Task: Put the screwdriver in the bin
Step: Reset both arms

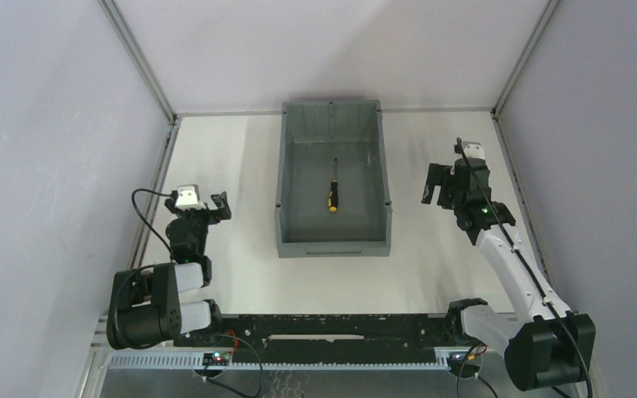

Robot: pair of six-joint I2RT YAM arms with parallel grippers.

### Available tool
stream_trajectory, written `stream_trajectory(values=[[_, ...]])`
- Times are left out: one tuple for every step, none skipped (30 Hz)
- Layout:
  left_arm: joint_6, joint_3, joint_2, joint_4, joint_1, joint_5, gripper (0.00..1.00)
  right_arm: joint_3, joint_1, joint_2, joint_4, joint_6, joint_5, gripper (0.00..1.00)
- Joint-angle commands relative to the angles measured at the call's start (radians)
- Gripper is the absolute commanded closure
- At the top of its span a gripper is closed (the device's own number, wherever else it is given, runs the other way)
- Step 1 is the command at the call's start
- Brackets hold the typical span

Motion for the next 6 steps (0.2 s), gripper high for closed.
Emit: stream_trajectory(values=[[0.014,0.014,-0.011,0.027,-0.004,-0.012,0.00,0.005,-0.006,-0.022,0.057,0.023,-0.012,0.00],[0.013,0.013,-0.013,0.026,-0.004,-0.012,0.00,0.005,-0.006,-0.022,0.060,0.022,-0.012,0.00],[0.014,0.013,-0.013,0.026,-0.004,-0.012,0.00,0.005,-0.006,-0.022,0.060,0.022,-0.012,0.00],[0.014,0.013,-0.012,0.026,-0.004,-0.012,0.00,0.005,-0.006,-0.023,0.062,0.021,-0.012,0.00],[0.014,0.013,-0.011,0.027,-0.004,-0.012,0.00,0.005,-0.006,-0.024,0.062,0.022,-0.012,0.00],[0.014,0.014,-0.012,0.026,-0.004,-0.012,0.00,0.005,-0.007,-0.025,0.062,0.022,-0.012,0.00]])
